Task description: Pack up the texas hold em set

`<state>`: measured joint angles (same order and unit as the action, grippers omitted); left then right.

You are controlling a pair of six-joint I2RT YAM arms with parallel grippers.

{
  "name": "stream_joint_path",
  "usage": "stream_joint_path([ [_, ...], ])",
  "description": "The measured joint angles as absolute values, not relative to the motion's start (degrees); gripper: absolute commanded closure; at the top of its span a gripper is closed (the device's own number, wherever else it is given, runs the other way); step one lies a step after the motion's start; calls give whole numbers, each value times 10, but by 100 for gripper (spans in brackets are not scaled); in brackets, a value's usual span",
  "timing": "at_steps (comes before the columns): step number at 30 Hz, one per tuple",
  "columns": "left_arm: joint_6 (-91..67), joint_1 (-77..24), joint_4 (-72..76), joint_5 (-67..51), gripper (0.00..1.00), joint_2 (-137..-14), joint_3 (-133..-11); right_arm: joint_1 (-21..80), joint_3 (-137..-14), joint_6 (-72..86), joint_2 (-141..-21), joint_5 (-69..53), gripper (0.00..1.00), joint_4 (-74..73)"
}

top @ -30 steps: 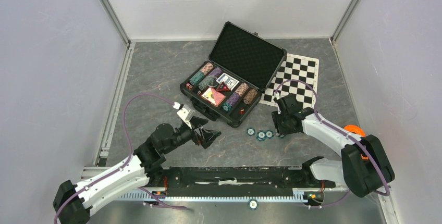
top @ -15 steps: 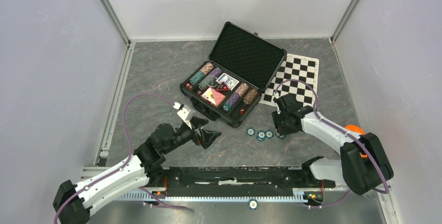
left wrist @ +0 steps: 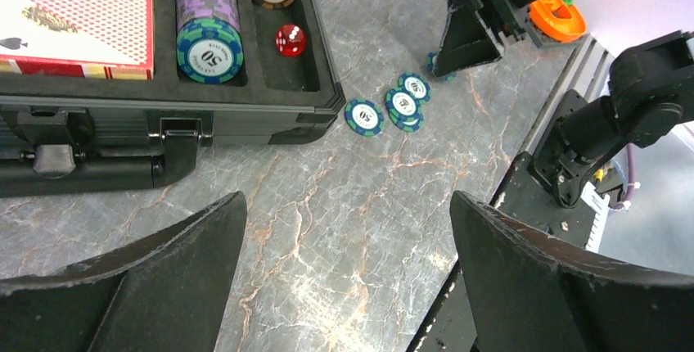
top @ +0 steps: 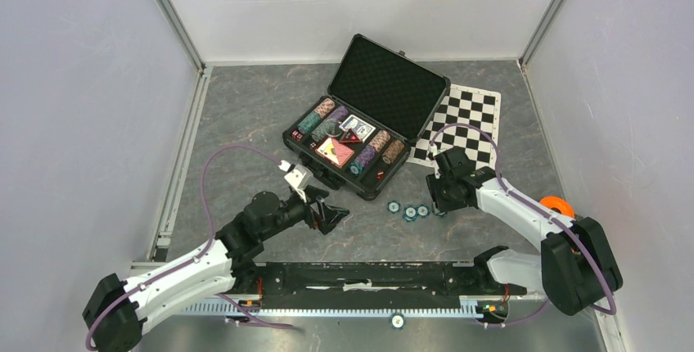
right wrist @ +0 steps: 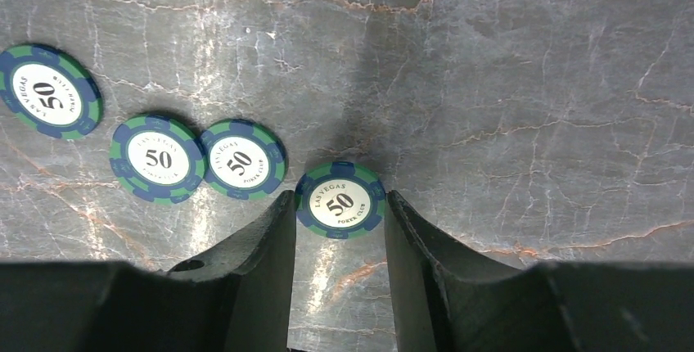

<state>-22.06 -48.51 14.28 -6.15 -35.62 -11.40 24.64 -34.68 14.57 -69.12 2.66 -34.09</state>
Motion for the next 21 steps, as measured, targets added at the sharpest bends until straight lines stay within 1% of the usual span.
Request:
stream_joint_path([
  [14,-231,-485,152,-61,0,-396,-114,249,-362,121,-681,12,58,-329],
  [21,-244,-485,152,-61,0,-400,-116,267,-363,121,-682,10,58,-316],
])
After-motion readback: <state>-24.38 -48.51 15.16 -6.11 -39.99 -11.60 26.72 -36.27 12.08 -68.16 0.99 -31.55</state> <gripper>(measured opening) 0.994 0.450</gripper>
